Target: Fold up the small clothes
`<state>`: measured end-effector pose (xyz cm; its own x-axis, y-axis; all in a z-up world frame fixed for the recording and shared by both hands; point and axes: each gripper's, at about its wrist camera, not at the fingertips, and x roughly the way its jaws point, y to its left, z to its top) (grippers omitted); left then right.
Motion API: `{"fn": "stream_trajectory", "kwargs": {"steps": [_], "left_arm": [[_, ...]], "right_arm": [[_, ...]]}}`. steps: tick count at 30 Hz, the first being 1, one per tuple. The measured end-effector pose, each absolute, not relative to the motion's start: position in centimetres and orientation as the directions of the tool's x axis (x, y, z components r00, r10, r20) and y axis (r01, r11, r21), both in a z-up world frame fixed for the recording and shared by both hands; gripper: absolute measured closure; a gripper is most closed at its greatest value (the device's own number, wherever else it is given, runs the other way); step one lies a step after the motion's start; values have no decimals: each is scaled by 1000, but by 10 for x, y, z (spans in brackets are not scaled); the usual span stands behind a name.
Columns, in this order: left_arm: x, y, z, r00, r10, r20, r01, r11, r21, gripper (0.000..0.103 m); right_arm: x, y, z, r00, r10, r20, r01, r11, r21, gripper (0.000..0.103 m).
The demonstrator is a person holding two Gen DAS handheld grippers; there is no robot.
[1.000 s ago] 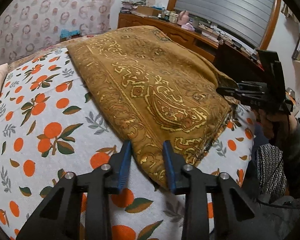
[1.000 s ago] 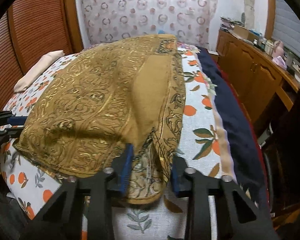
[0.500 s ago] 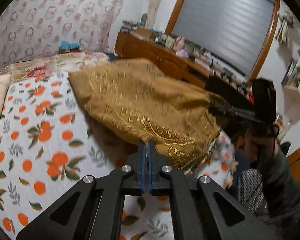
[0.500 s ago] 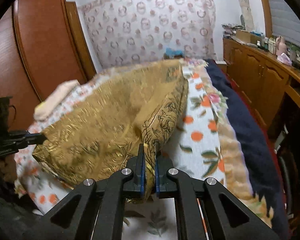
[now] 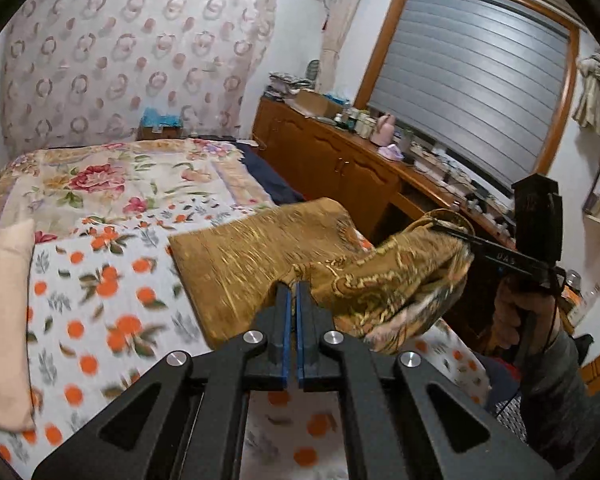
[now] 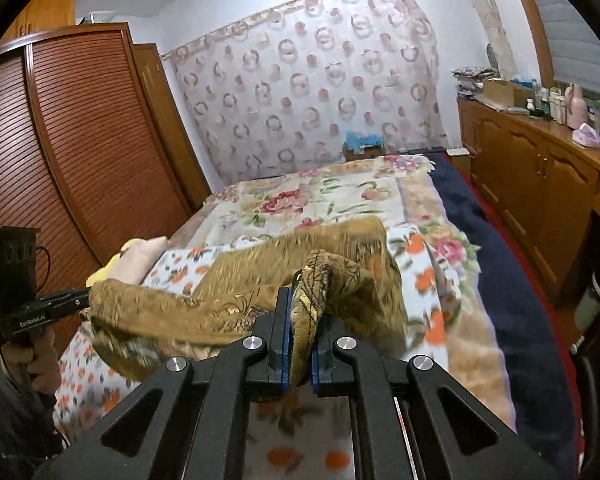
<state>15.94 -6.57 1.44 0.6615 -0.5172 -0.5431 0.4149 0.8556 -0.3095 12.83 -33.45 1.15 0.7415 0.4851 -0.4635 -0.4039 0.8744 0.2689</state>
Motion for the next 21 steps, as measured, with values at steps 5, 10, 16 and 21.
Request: {"fn": "stream_trajectory", "kwargs": {"steps": [5, 10, 16, 21], "left_arm": [[208, -61, 8, 658, -487, -575, 379, 873, -306, 100], [246, -60, -6, 648, -448, -616, 344, 894, -288, 100], [271, -58, -25, 634, -406, -658, 304, 913, -271, 100], [279, -54, -26, 611, -442, -656, 303, 897, -322, 100]], "right_arm": [[179, -317, 9, 728, 481, -489, -409, 877, 253, 96], [218, -304, 5, 731, 433, -527, -382, 900, 210, 88], [232, -299, 12, 787, 319, -528, -304, 945, 118, 53], [228, -294, 5, 777, 342, -529, -337, 935, 109, 49]]}}
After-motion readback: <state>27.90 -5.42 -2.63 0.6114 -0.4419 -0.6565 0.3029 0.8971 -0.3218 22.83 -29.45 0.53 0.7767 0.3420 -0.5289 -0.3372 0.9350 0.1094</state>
